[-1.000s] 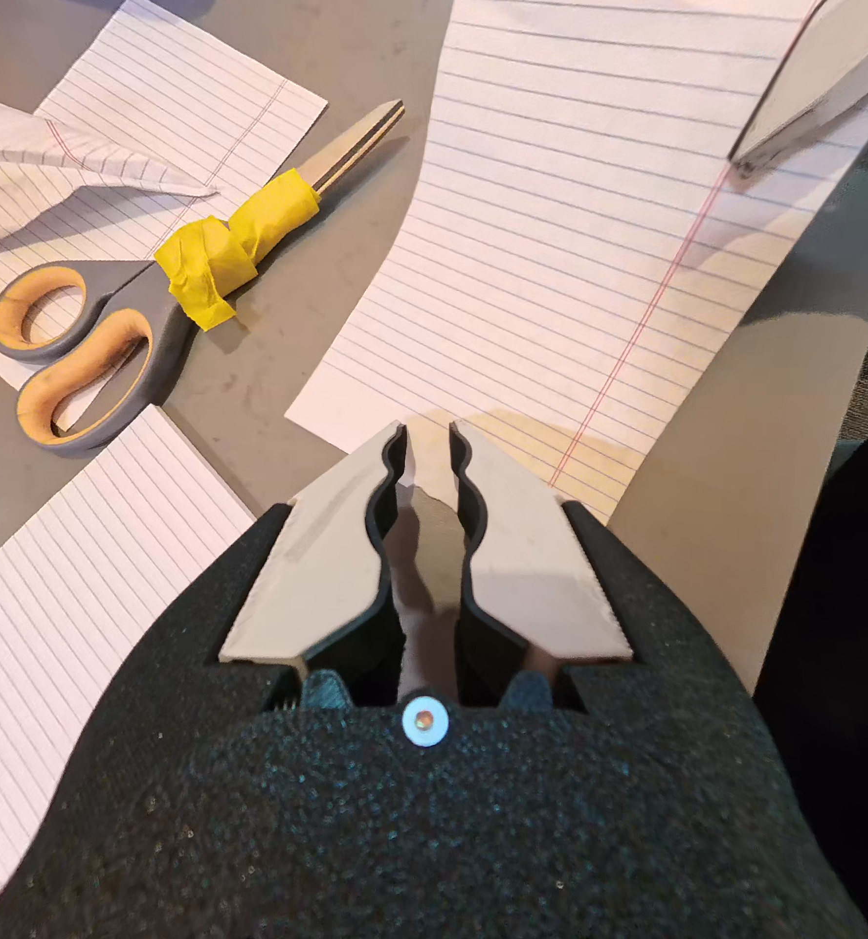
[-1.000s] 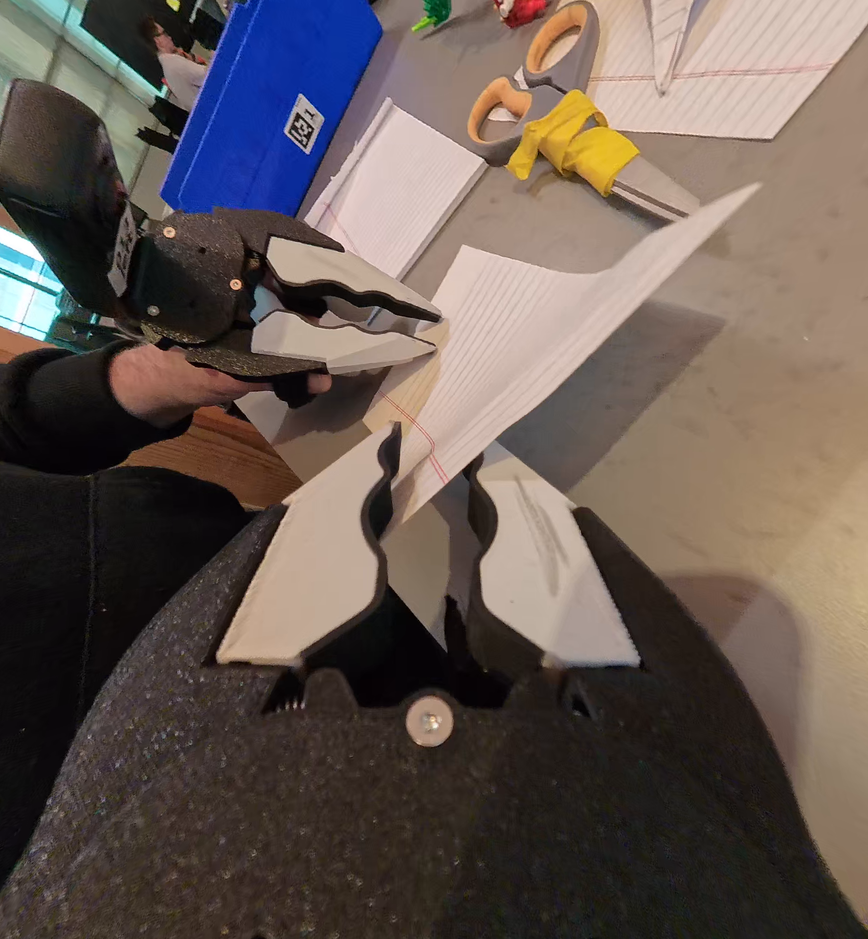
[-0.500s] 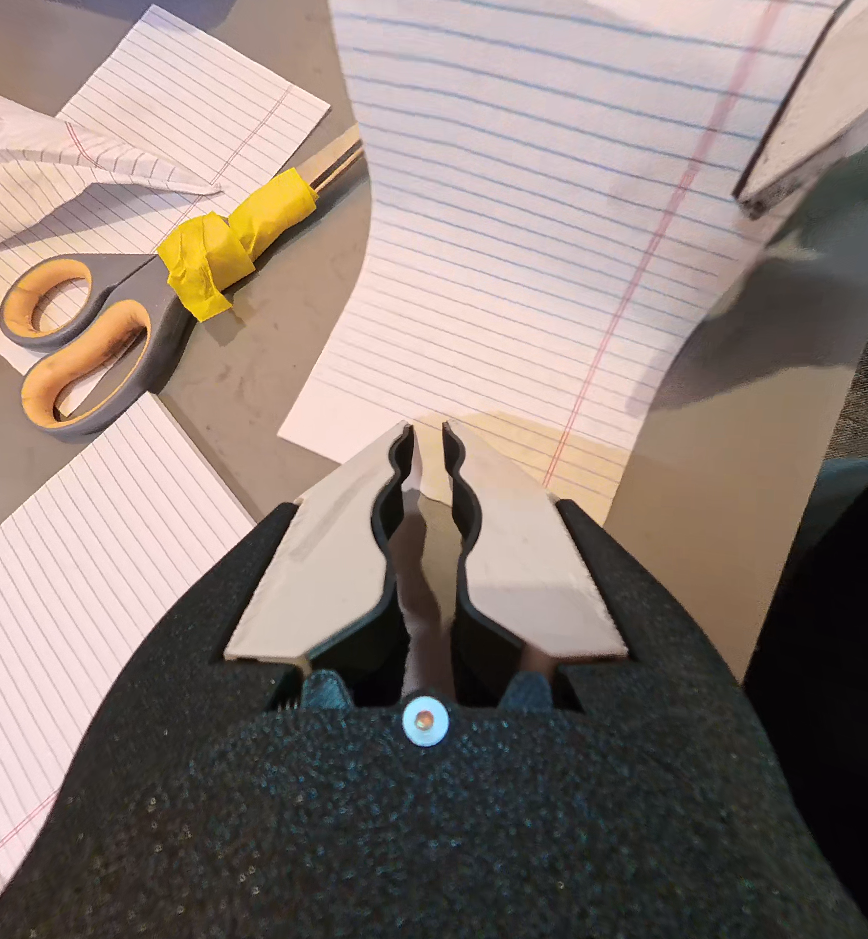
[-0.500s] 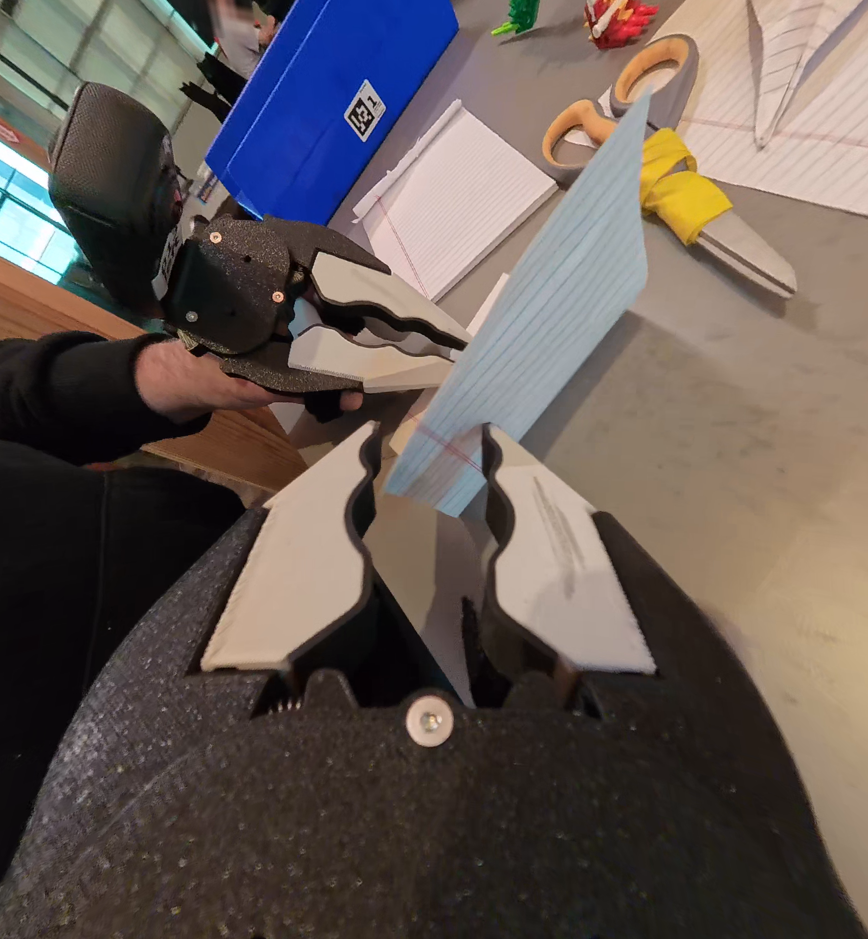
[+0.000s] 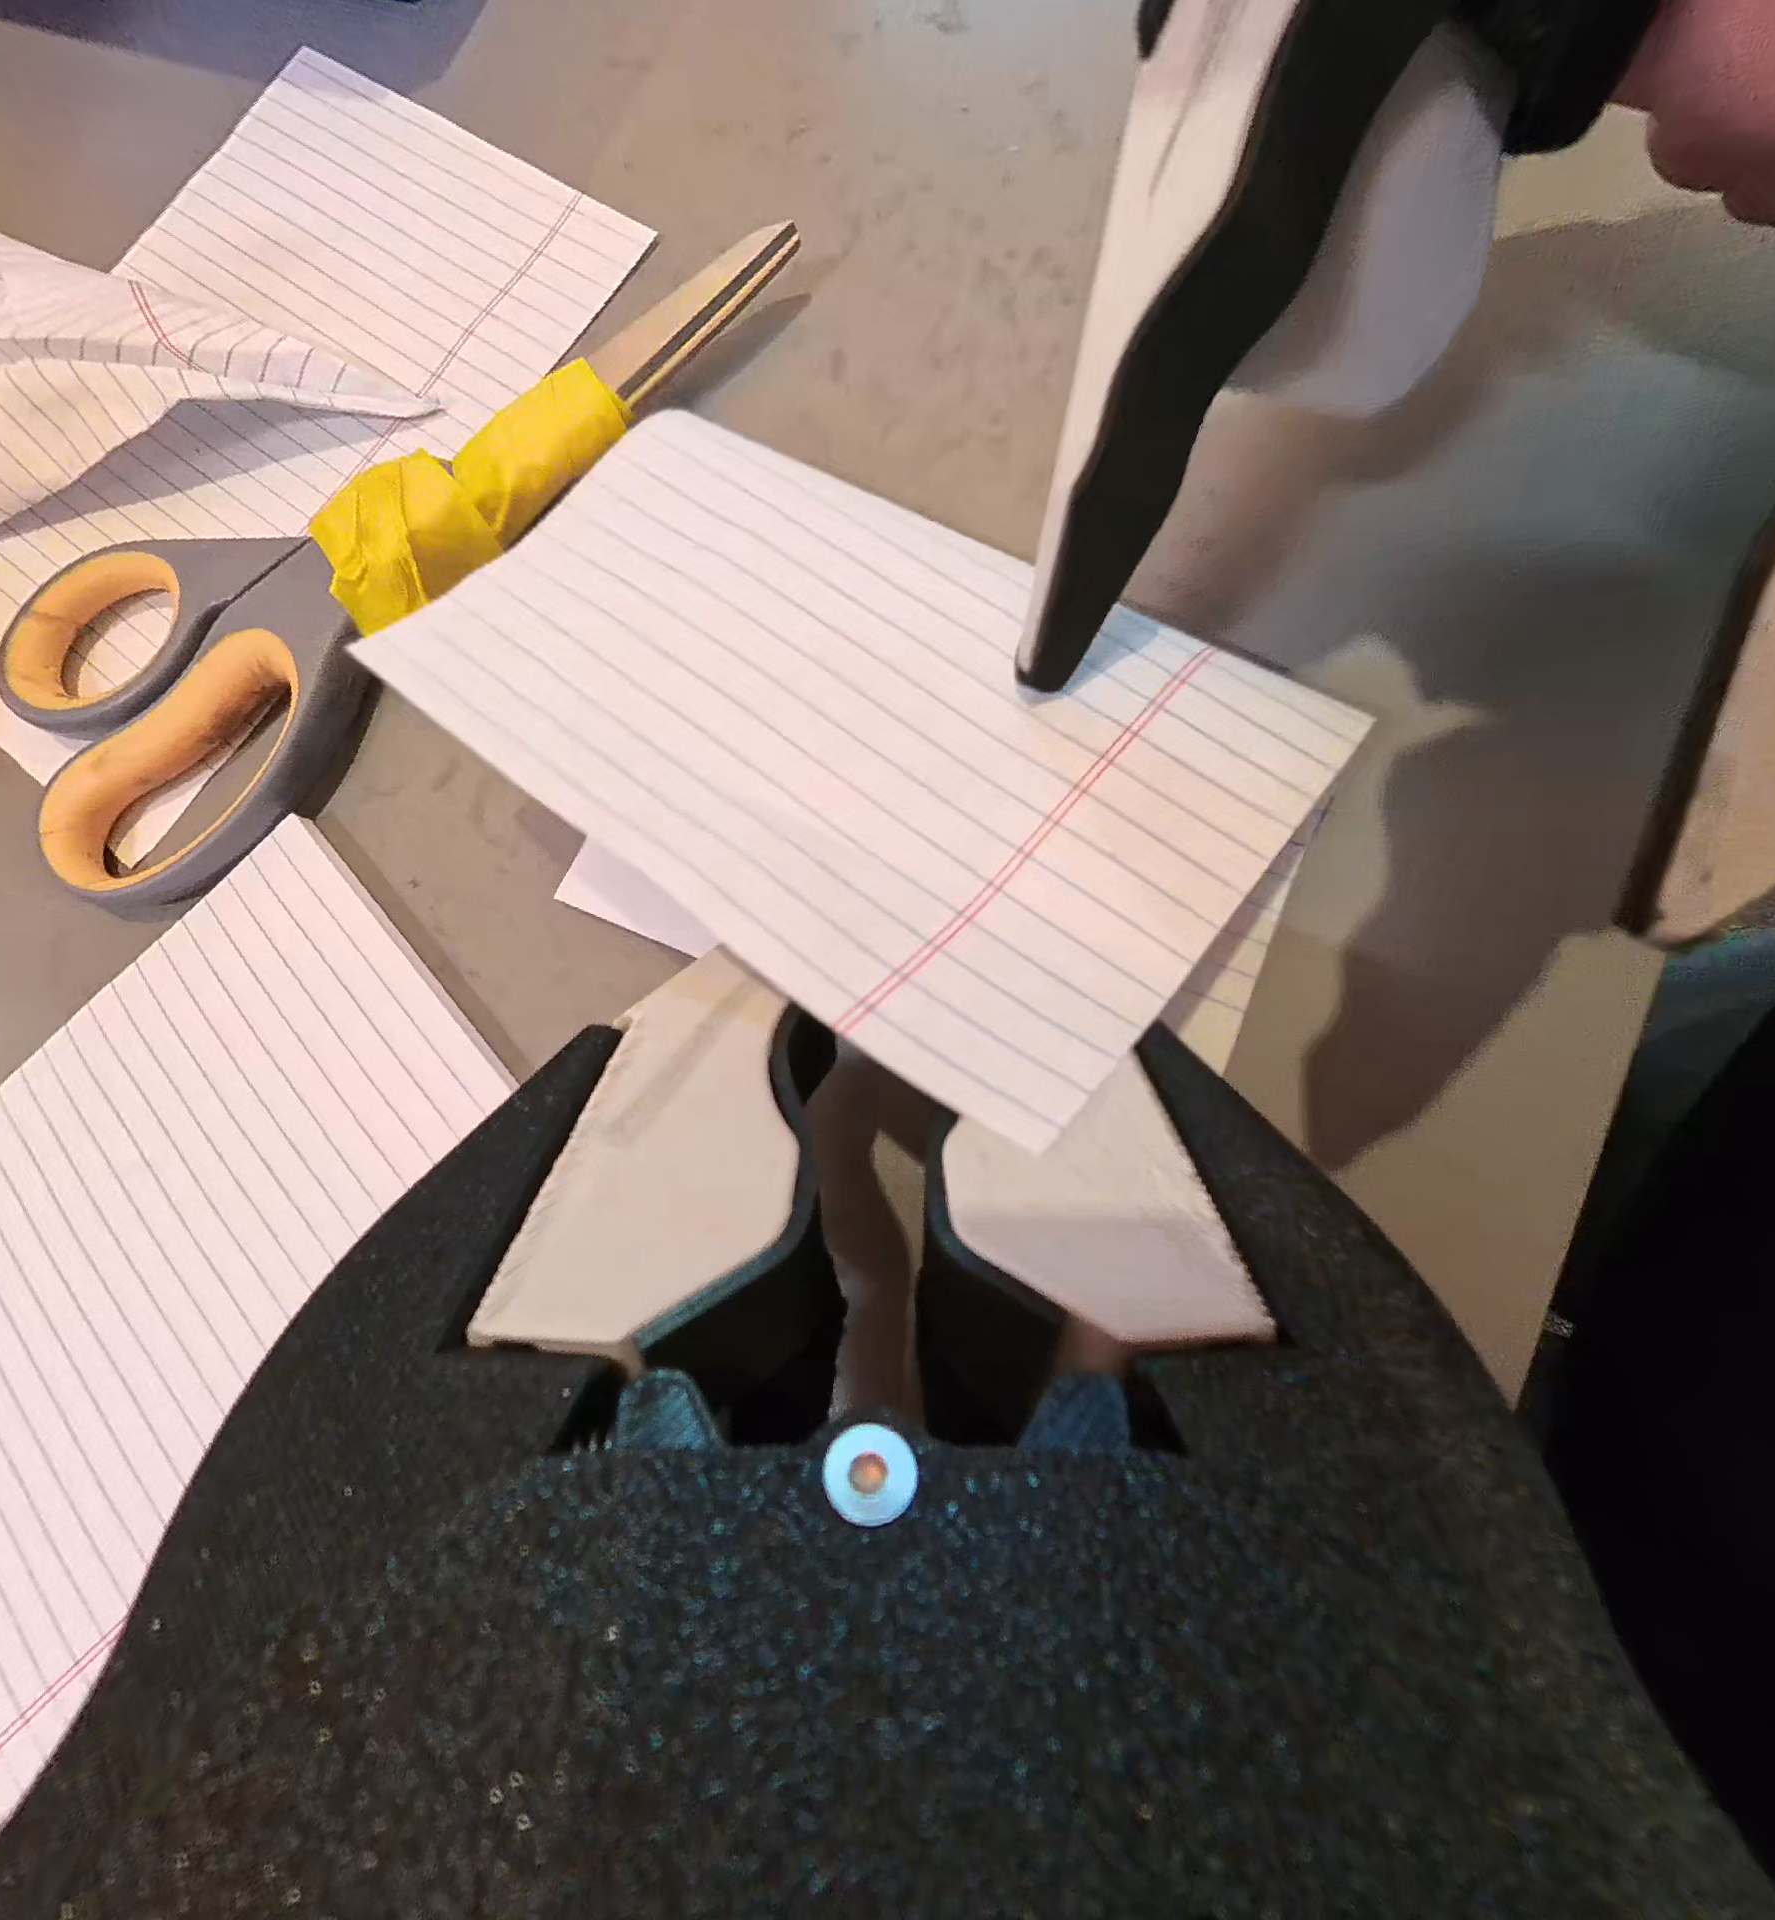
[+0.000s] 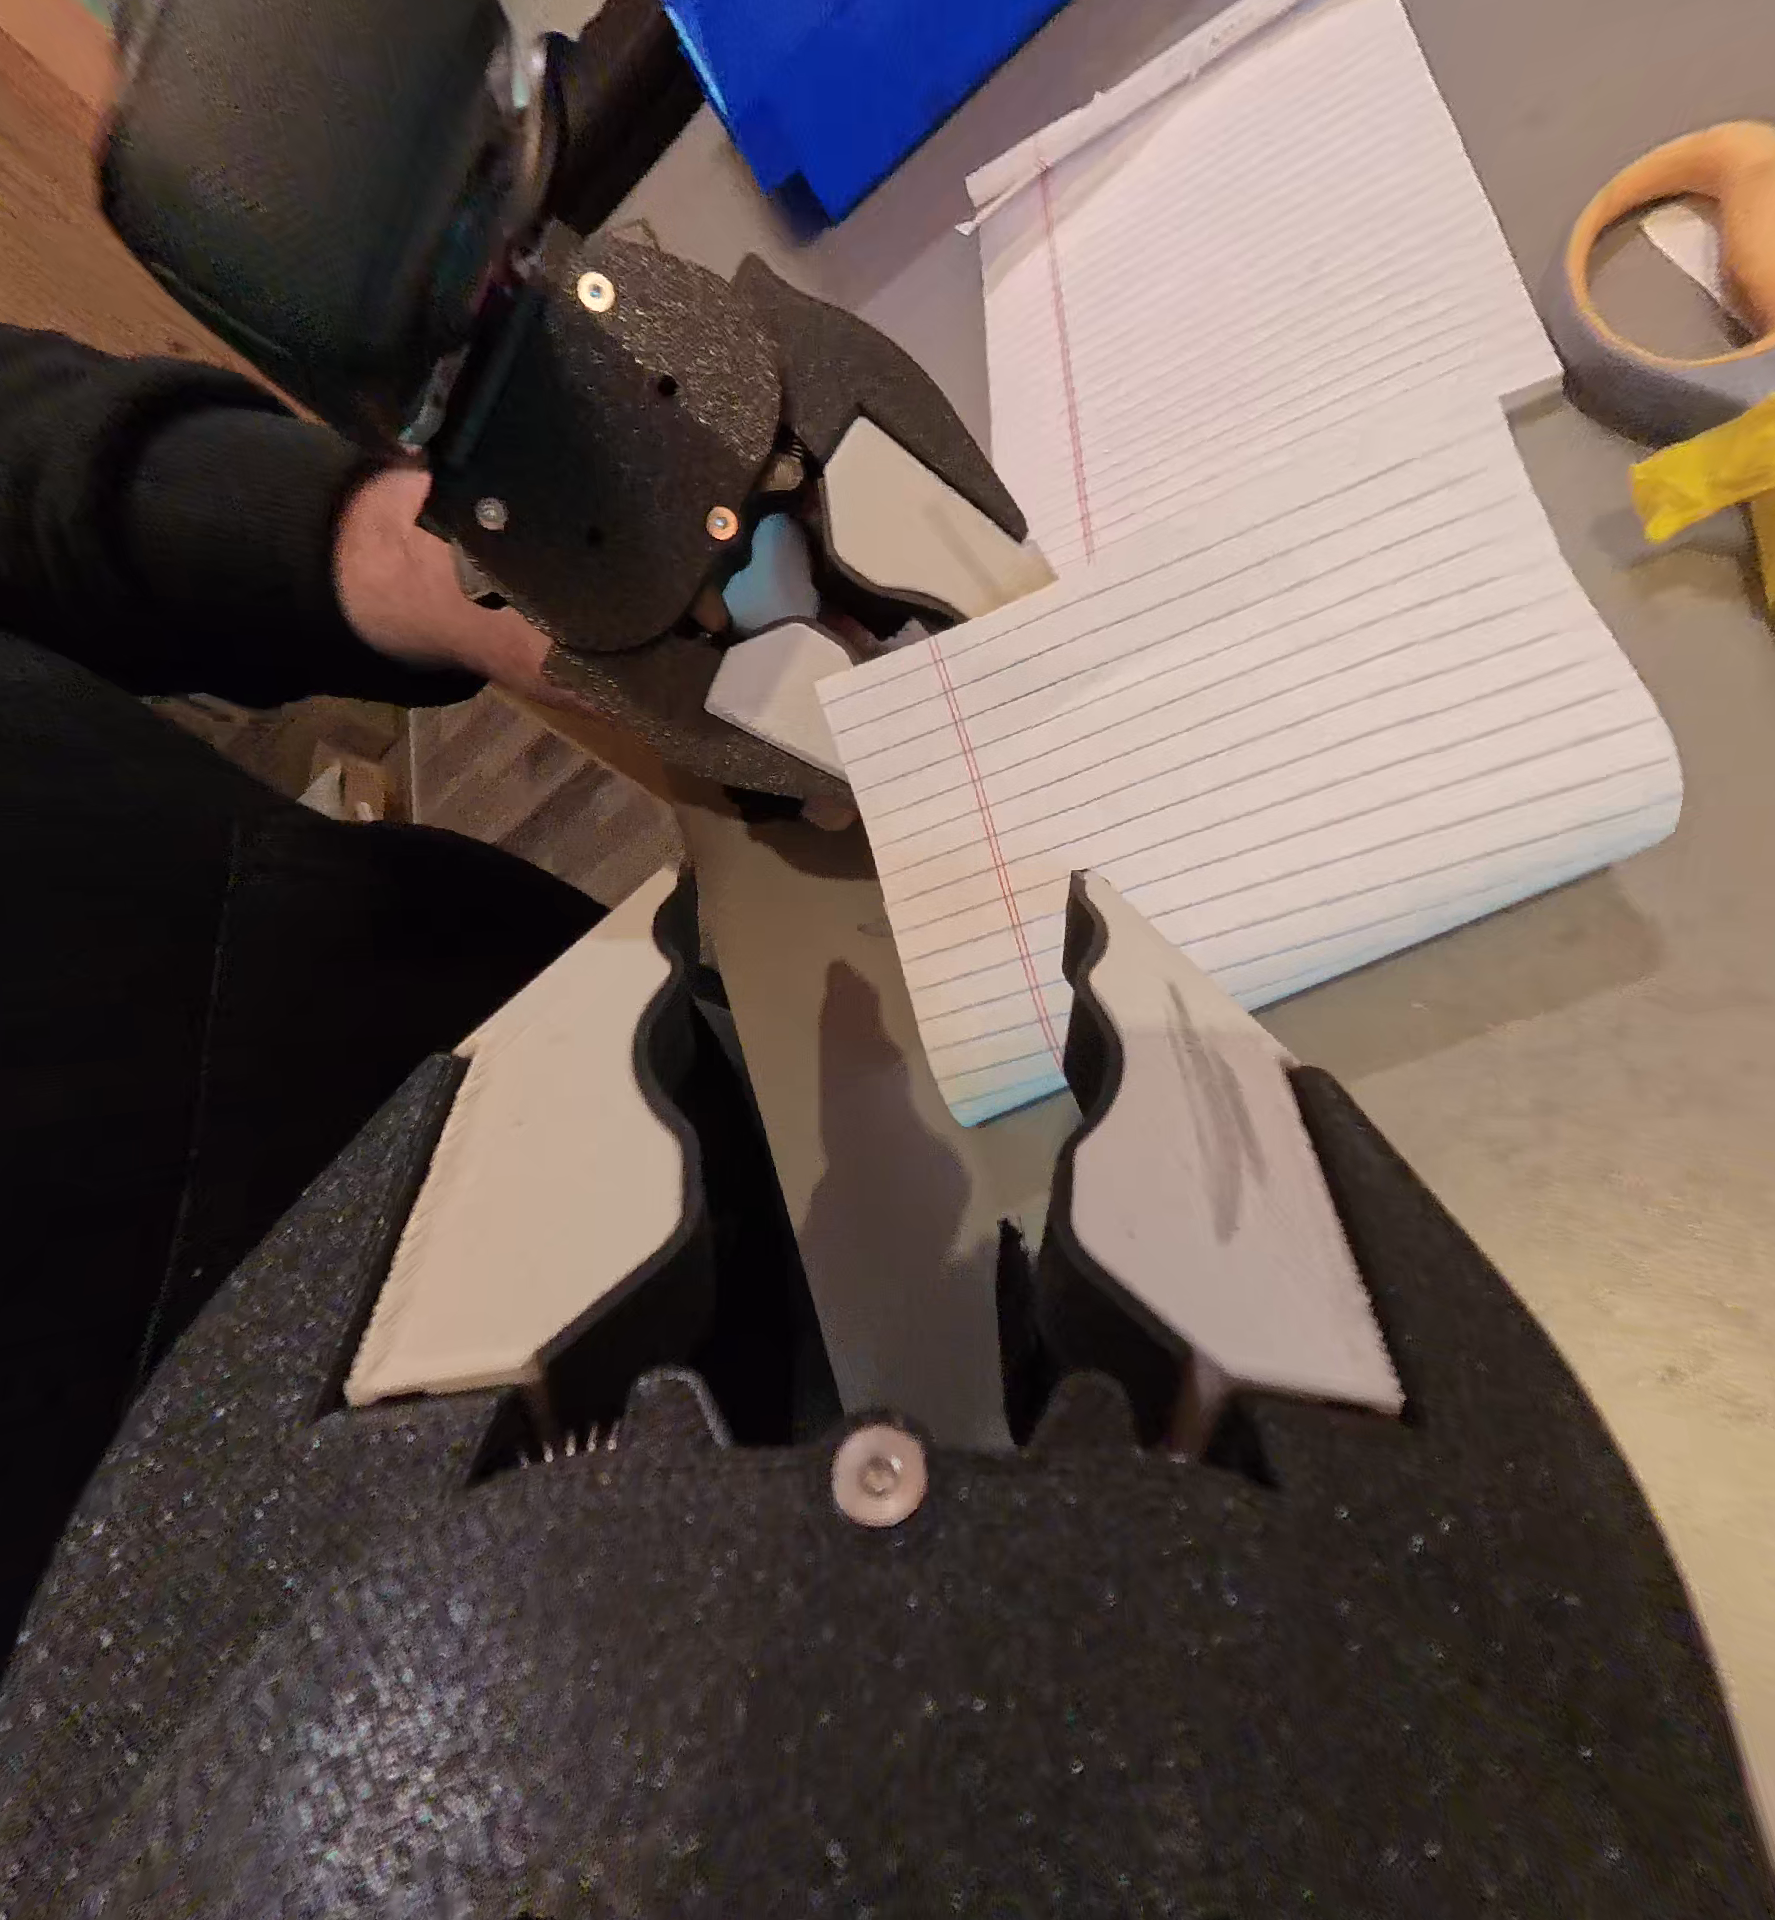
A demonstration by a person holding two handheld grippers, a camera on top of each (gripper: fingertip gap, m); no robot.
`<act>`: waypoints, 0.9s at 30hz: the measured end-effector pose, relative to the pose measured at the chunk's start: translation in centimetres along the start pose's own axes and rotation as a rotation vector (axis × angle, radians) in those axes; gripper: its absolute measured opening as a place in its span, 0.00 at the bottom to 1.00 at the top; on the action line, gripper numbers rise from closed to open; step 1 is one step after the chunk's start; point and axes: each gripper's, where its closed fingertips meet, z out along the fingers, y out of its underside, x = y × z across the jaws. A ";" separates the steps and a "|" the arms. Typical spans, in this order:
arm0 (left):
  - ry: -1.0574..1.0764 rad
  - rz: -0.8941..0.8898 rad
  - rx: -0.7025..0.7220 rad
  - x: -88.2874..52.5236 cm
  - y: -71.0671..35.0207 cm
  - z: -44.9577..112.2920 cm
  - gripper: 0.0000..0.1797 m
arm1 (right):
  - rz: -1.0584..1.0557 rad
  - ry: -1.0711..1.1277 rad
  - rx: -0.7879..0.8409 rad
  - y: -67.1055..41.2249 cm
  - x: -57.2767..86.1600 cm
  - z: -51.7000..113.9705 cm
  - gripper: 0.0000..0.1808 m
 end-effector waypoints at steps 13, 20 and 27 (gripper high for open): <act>0.015 0.017 0.010 0.1 0.0 0.1 0.03 | -0.036 0.025 -0.004 -2.8 5.3 -0.2 0.16; 0.029 0.030 0.012 0.1 0.0 0.1 0.02 | -0.105 0.014 -0.107 -2.3 5.3 0.4 0.10; 0.043 0.032 0.013 -0.1 0.1 0.0 0.03 | -0.155 0.080 -0.259 0.9 7.1 1.0 0.08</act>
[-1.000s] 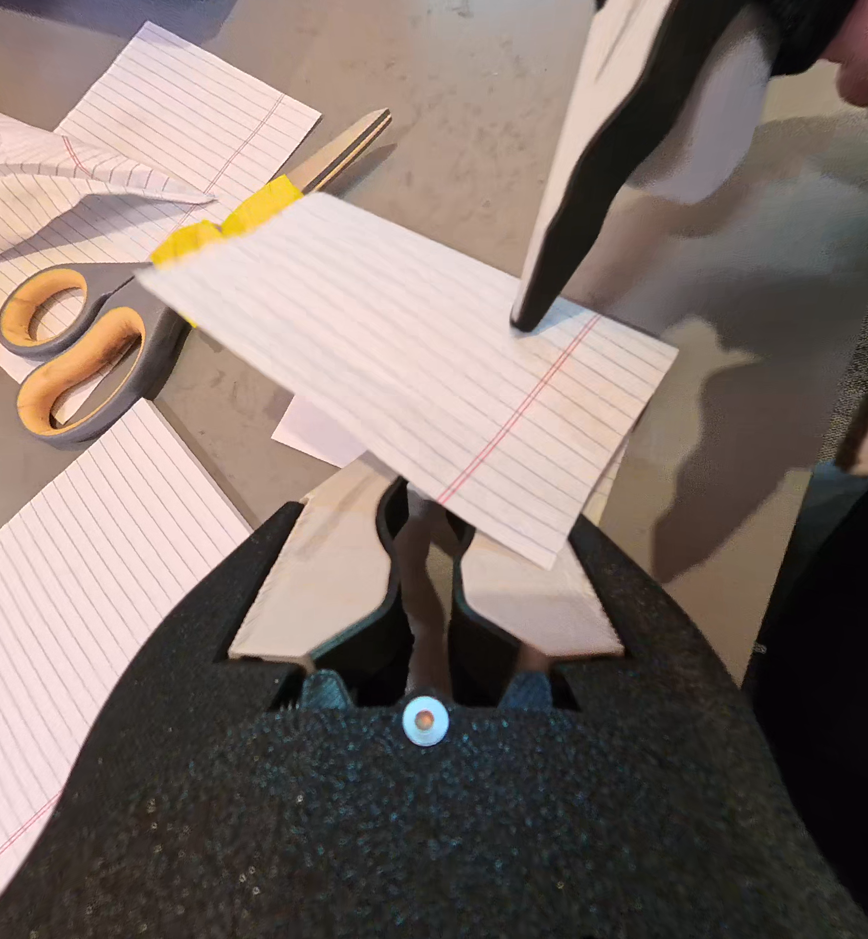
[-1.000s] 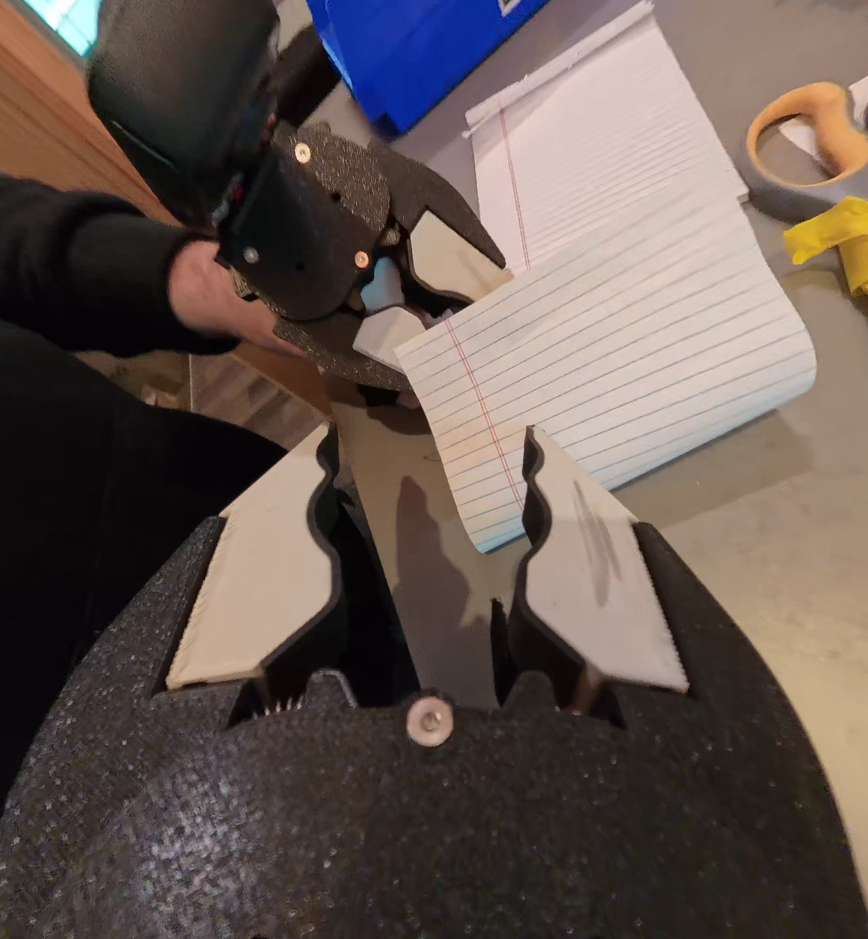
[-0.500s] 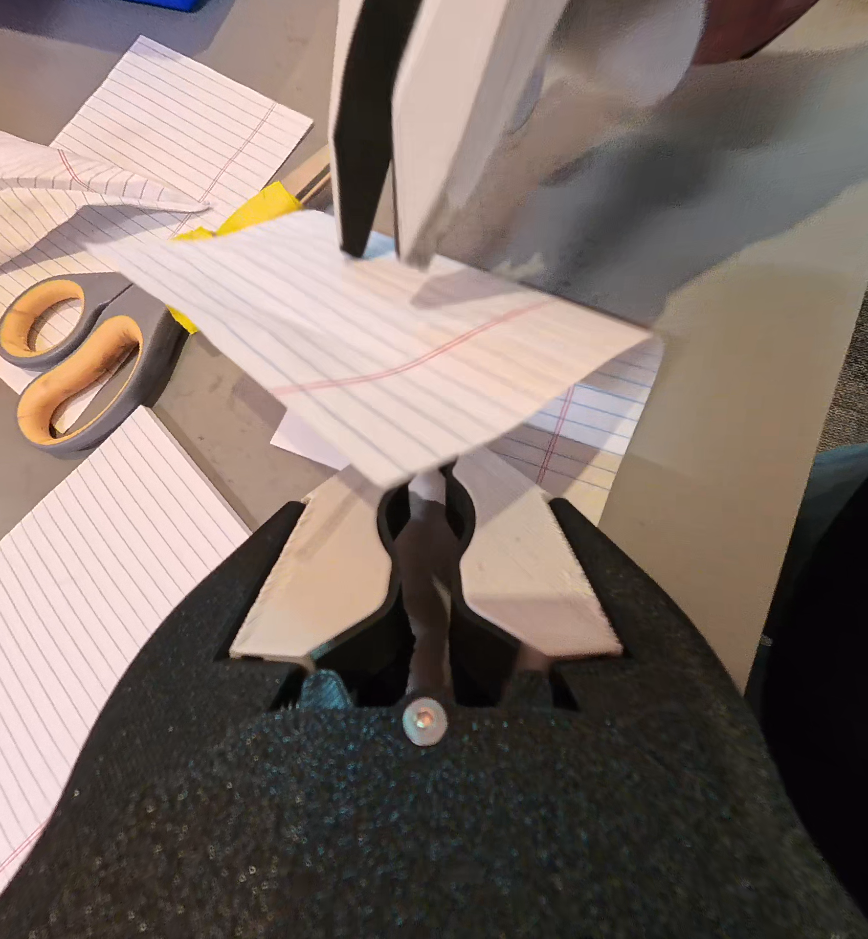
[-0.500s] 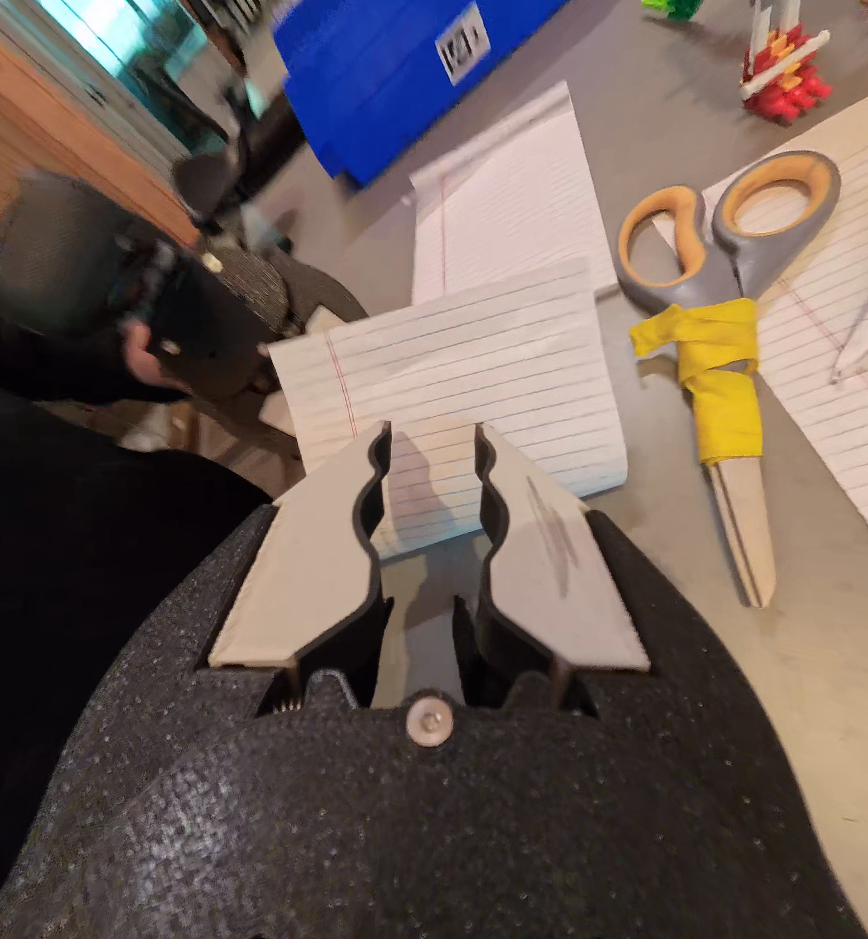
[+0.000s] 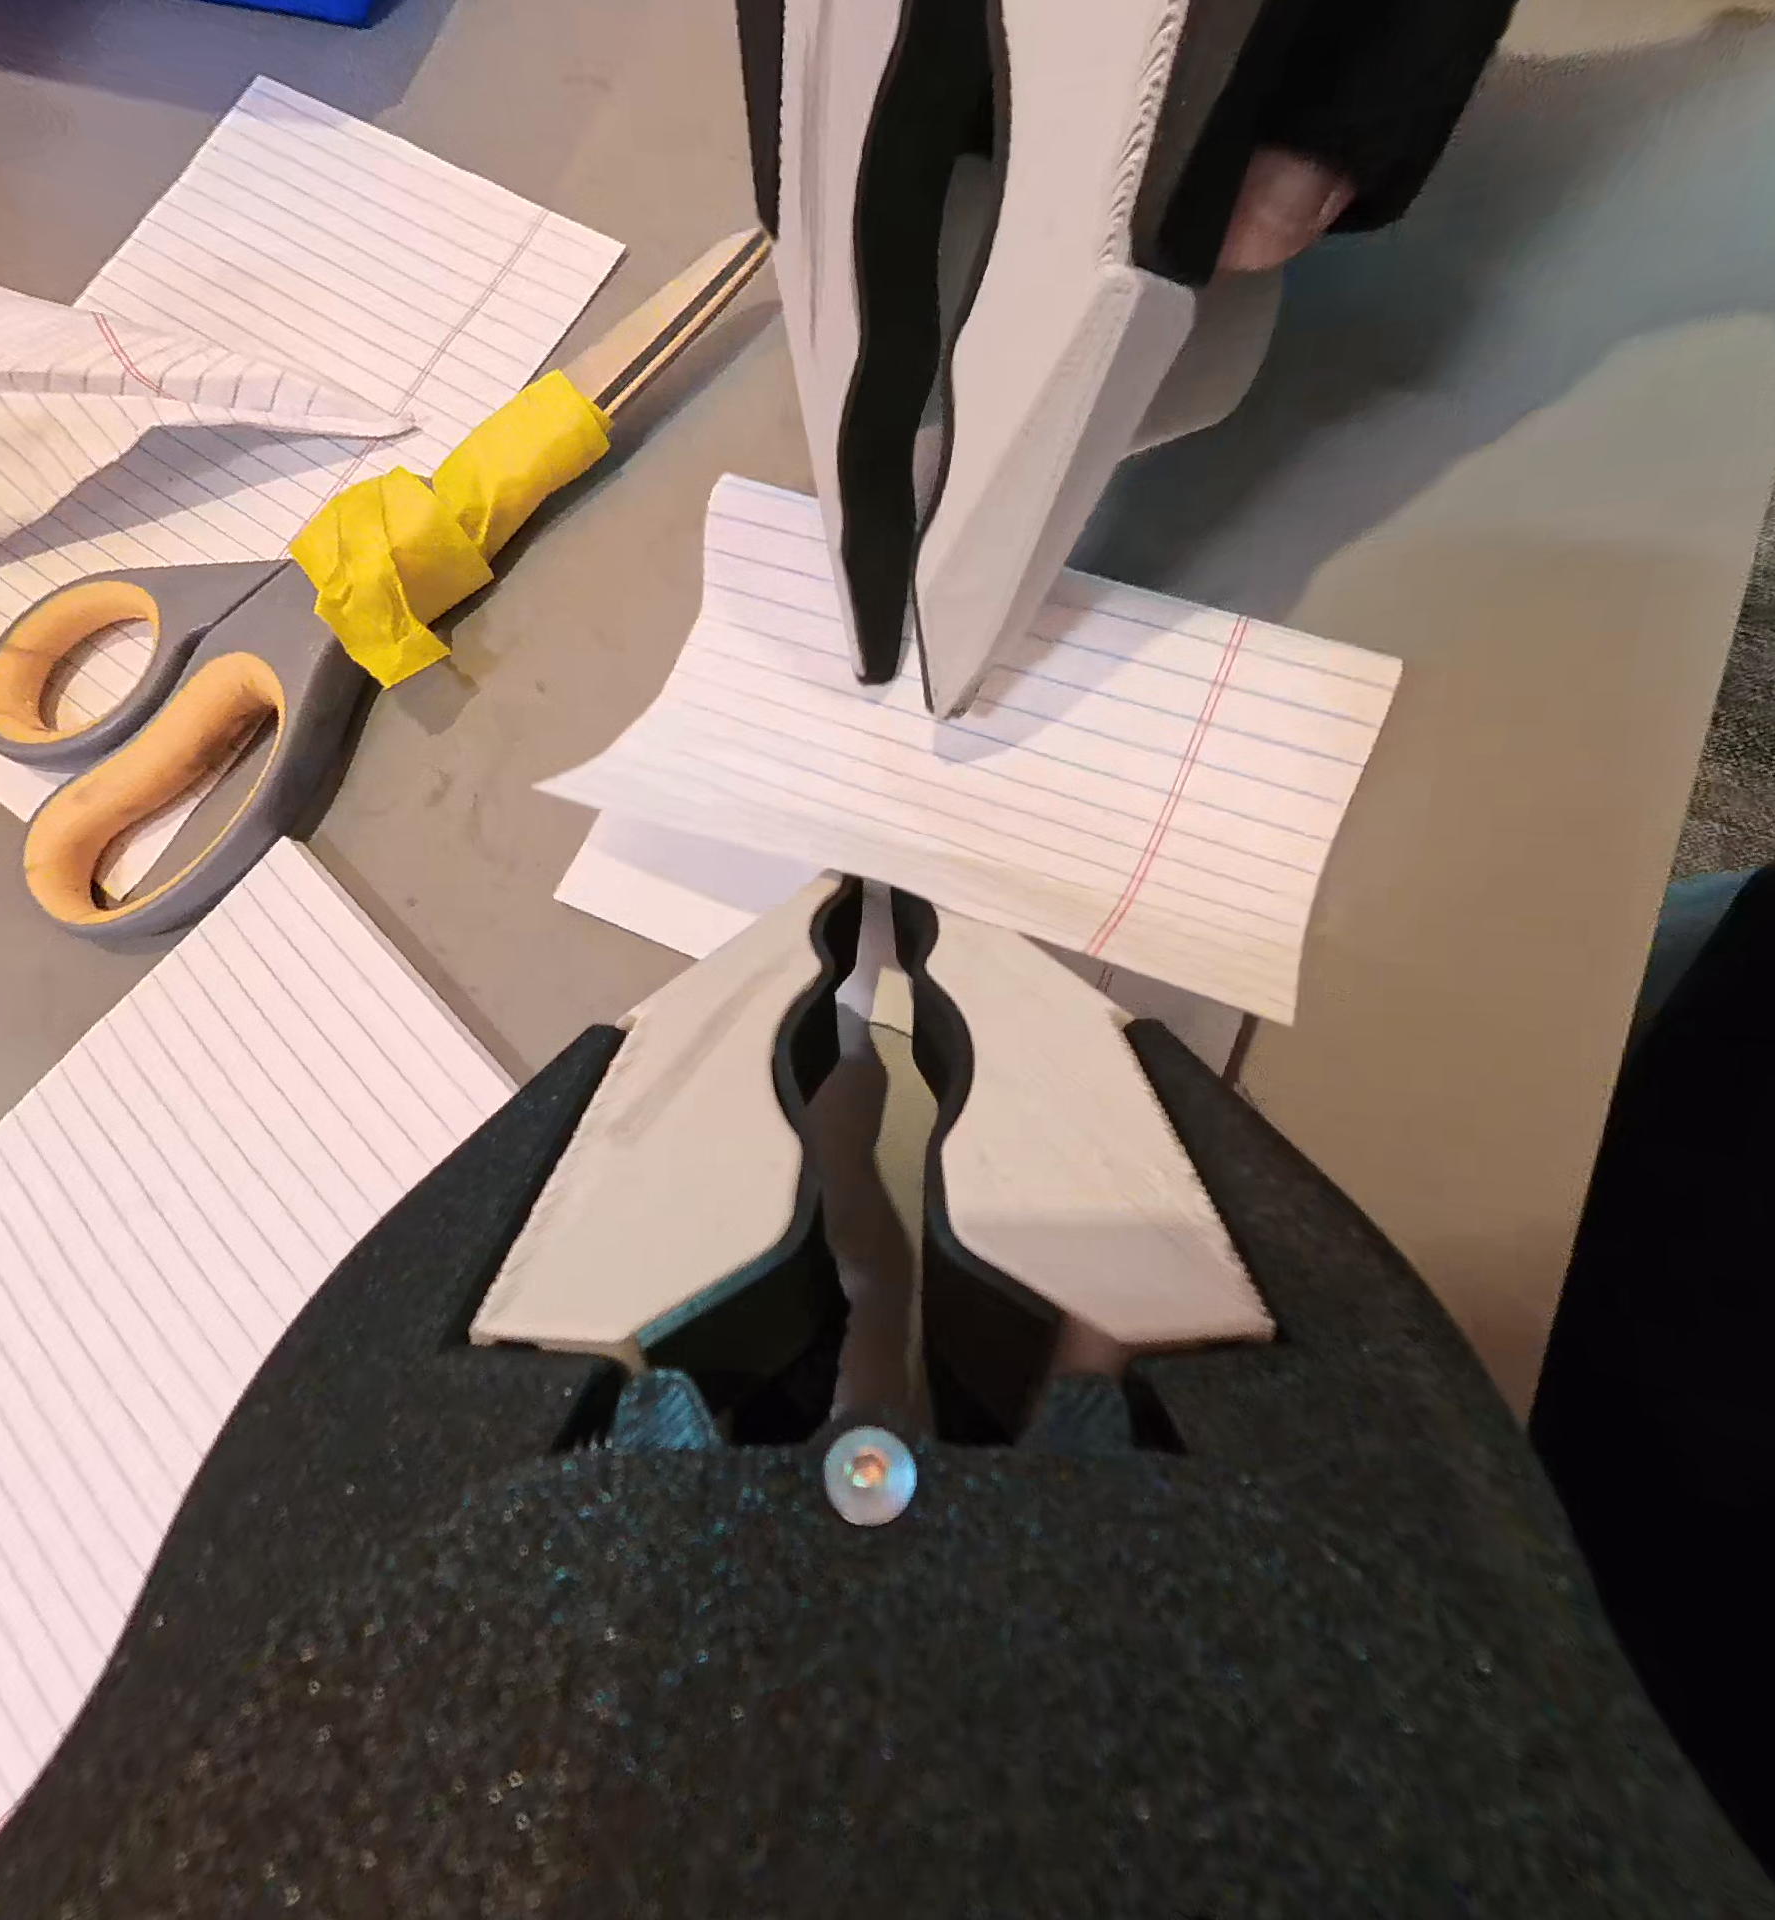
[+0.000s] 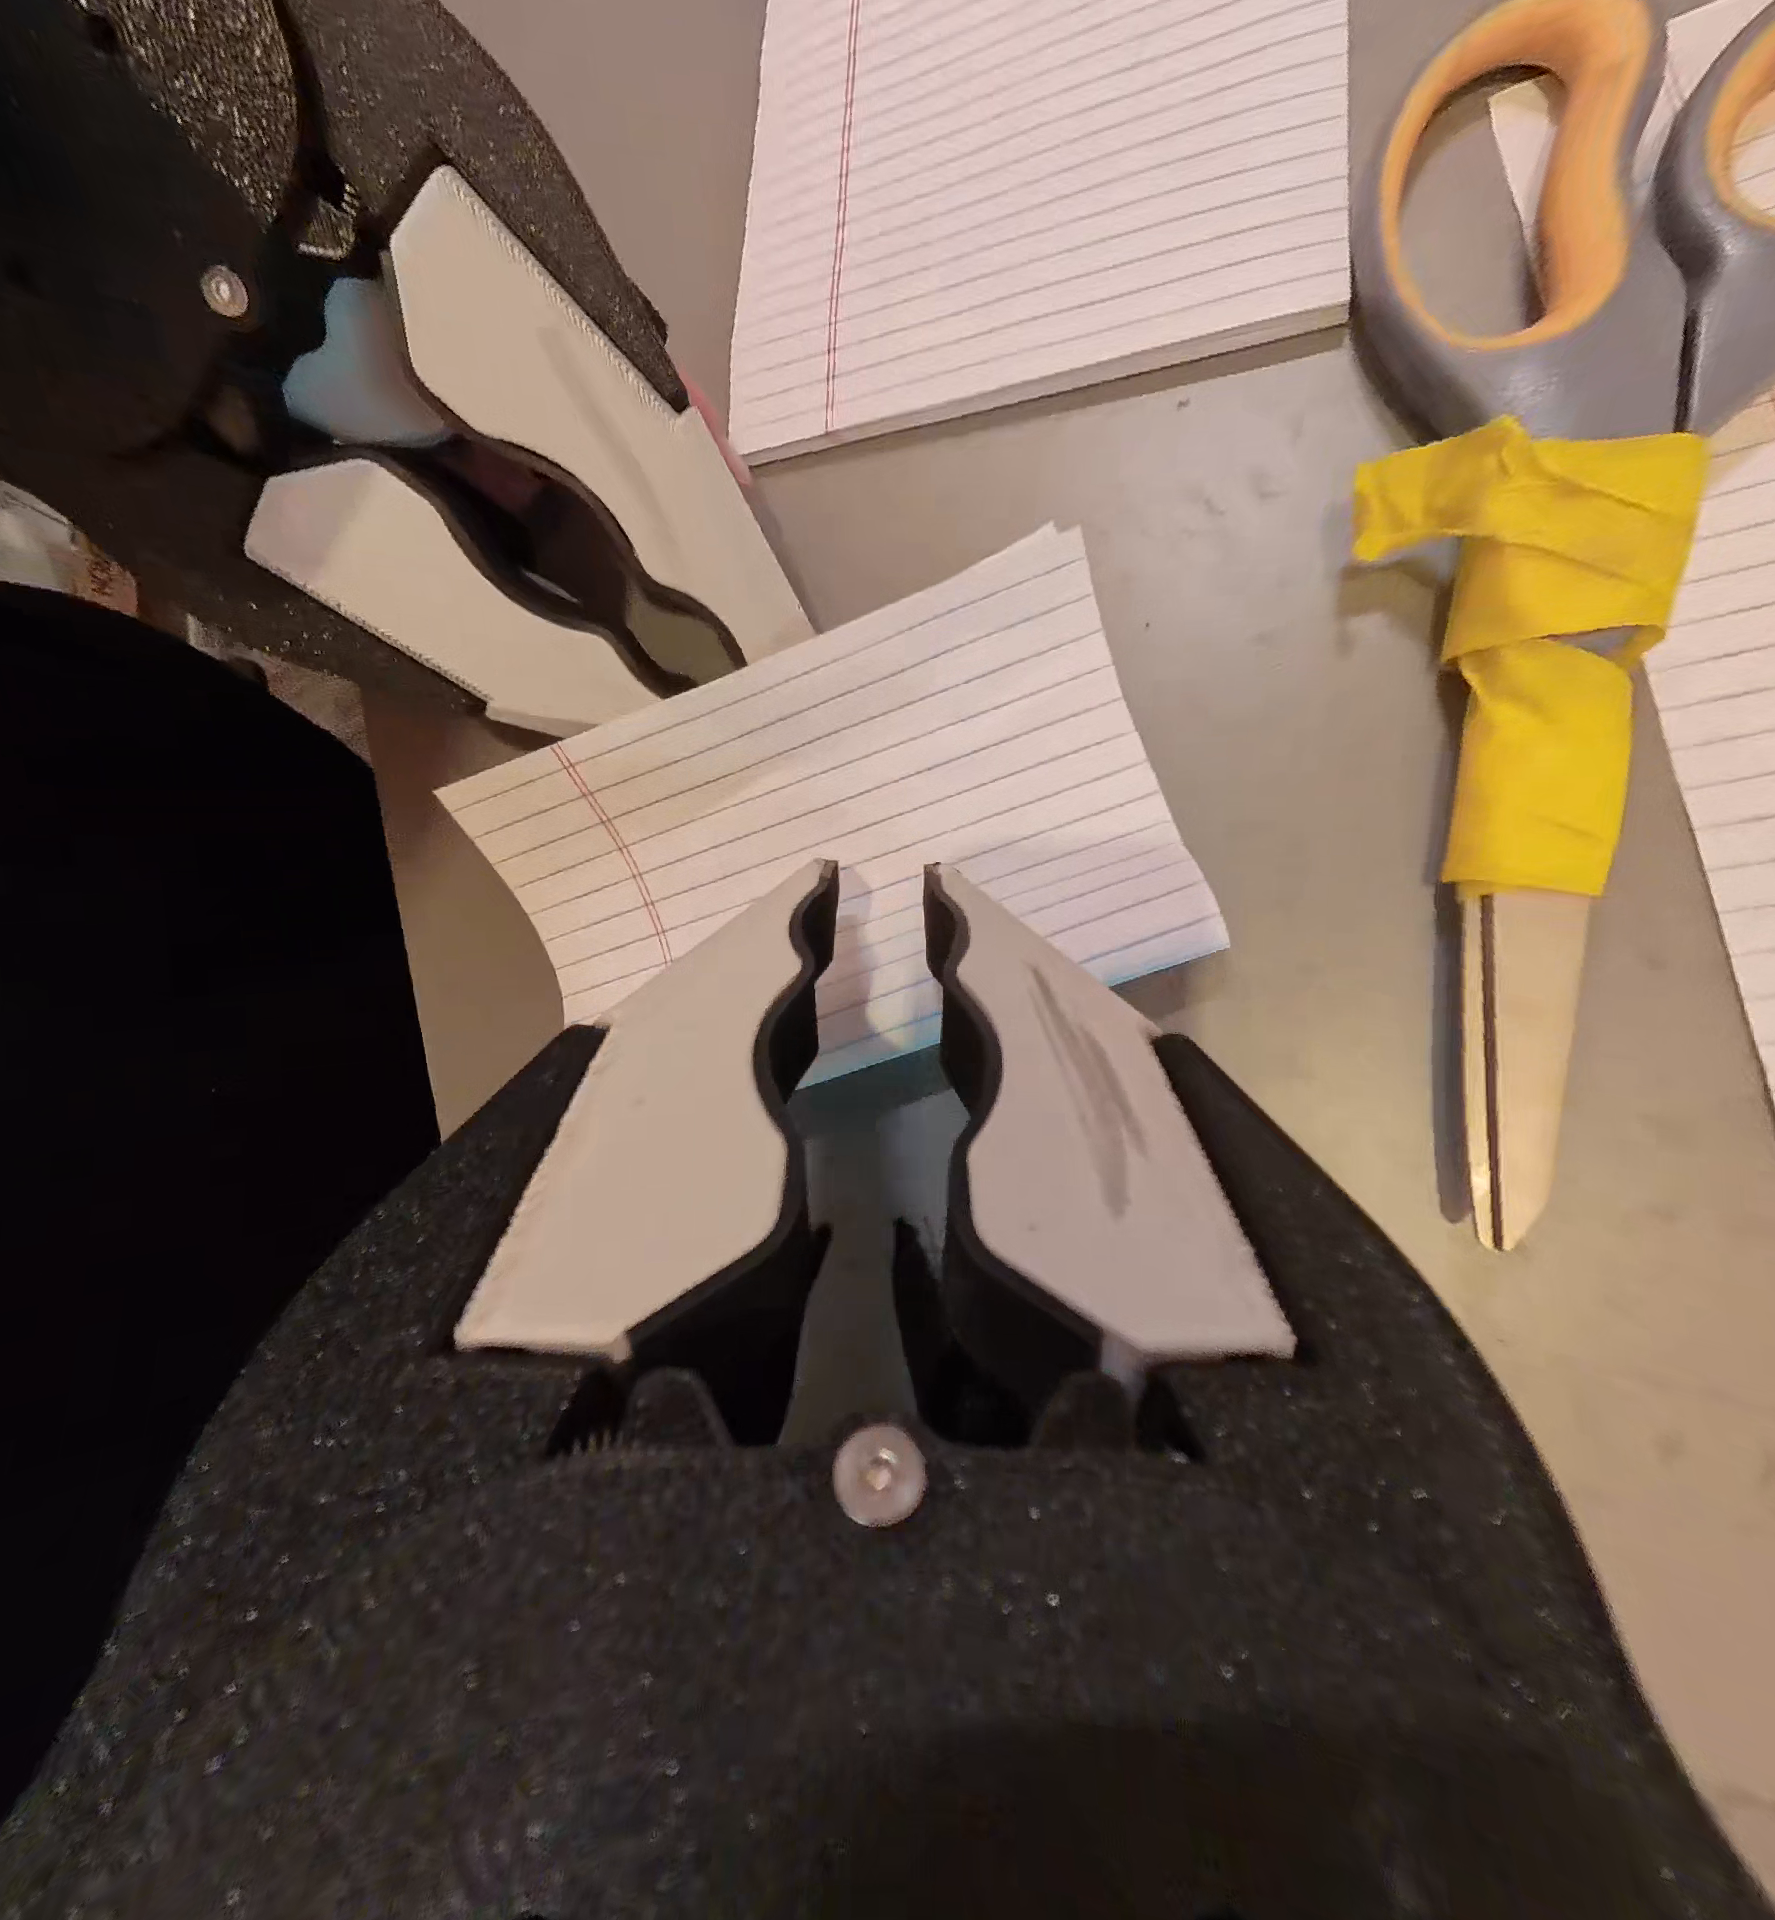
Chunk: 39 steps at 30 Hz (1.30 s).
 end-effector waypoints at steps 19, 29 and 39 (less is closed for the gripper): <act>0.024 -0.105 -0.017 -1.8 1.5 -1.1 0.06 | -0.038 -0.010 -0.027 -0.3 -0.5 1.4 0.07; 0.056 -0.148 0.004 -2.1 1.5 -1.7 0.07 | -0.006 -0.005 -0.008 -0.2 0.0 1.5 0.01; 0.047 -0.053 0.098 -1.2 -1.1 -2.9 0.09 | 0.018 -0.012 0.004 -0.2 0.1 1.5 0.00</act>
